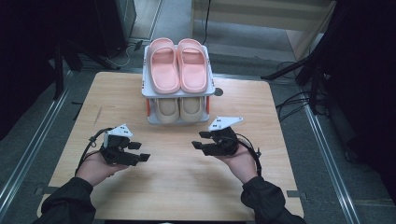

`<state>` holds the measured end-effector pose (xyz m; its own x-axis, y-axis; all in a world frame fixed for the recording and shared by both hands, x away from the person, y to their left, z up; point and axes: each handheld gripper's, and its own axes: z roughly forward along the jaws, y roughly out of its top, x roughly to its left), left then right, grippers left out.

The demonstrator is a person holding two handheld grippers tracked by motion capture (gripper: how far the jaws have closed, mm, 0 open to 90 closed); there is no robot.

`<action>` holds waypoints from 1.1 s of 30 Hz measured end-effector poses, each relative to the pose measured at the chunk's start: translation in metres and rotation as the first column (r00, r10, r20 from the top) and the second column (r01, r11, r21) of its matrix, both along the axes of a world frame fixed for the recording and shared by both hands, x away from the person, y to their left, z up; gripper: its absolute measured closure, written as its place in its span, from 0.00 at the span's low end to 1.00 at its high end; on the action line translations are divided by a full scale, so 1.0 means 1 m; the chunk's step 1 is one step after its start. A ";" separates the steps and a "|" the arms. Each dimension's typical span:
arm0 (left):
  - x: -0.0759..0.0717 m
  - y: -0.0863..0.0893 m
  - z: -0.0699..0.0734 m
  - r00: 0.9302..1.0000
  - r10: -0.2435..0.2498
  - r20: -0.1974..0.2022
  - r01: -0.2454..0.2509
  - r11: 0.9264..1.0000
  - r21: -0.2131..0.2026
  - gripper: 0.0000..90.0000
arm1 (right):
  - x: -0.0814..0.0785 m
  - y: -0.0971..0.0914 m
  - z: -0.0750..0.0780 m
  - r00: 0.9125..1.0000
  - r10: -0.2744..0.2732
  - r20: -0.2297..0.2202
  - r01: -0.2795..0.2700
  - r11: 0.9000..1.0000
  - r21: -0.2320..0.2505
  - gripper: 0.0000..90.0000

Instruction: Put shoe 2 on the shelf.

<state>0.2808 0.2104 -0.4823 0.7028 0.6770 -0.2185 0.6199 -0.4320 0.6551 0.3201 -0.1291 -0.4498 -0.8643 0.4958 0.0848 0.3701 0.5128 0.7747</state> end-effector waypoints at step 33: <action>0.010 0.009 -0.004 1.000 0.011 -0.008 -0.011 1.000 0.005 0.40 | -0.004 -0.031 -0.023 0.997 -0.059 -0.040 0.060 0.998 0.027 0.44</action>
